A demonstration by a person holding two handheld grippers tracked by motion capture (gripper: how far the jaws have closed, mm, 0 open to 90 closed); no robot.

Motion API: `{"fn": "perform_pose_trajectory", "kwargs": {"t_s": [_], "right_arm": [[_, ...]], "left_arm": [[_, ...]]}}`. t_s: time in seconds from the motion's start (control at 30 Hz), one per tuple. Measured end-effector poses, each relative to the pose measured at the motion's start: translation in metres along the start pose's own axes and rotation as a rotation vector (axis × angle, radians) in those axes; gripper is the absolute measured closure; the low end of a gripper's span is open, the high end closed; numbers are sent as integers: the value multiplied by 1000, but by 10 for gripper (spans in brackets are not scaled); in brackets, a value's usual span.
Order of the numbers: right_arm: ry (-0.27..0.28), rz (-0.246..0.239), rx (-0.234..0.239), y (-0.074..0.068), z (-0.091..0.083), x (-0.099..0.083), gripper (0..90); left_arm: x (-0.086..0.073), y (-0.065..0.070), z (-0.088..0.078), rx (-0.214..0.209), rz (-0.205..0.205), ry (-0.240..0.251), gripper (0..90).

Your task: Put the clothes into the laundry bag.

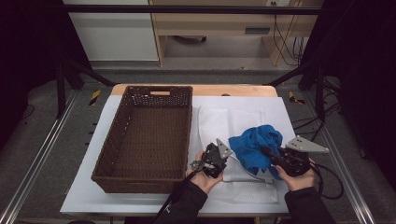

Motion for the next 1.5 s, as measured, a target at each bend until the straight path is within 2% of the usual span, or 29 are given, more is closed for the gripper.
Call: {"fn": "perform_pose_trajectory", "kwargs": {"t_s": [0.13,0.27,0.4,0.5,0.57,0.67,0.73,0.8,0.97,1.03,1.17,1.33,1.5], "right_arm": [[19,-33,43,-4,-18,-1,764],[1,-41,107,-9,-27,-18,764],[-38,-43,212,-21,-21,-32,764],[-68,-79,272,-34,-12,-32,764],[-107,-104,301,-44,-5,-33,764],[-187,-131,319,-53,8,-40,764],[-220,-135,320,-54,14,-43,764],[-234,-138,333,-56,16,-45,764],[-226,-167,380,-64,14,-44,764],[-245,-160,365,-65,20,-44,763],[-285,-156,298,-67,37,-43,762],[-300,-149,201,-69,53,-40,760],[-300,-136,100,-66,63,-40,754]], "left_arm": [[2,-3,3,2,-10,-12,887],[4,-6,8,-7,-34,-6,887],[6,-10,6,-20,-47,-2,888],[8,-10,5,-27,-57,8,888],[10,-12,3,-34,-68,11,889],[11,-12,0,-49,-82,13,889],[11,-12,-1,-52,-85,15,890],[11,-14,-1,-61,-99,11,890],[13,-15,-1,-70,-88,11,892],[14,-12,-4,-84,-88,29,892],[18,-5,-13,-107,-71,60,894],[21,2,-24,-103,-35,89,894],[17,2,-24,-107,-49,105,894]]}}
Point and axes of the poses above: each handheld gripper's, and its own axes: z roughly forward along the jaws, x roughly out of its top, y roughly to its right, the point moved 1 cm from there along z, roughly forward along the jaws, and after that the axes turned 6 degrees about -y, right-handed, at the moved point
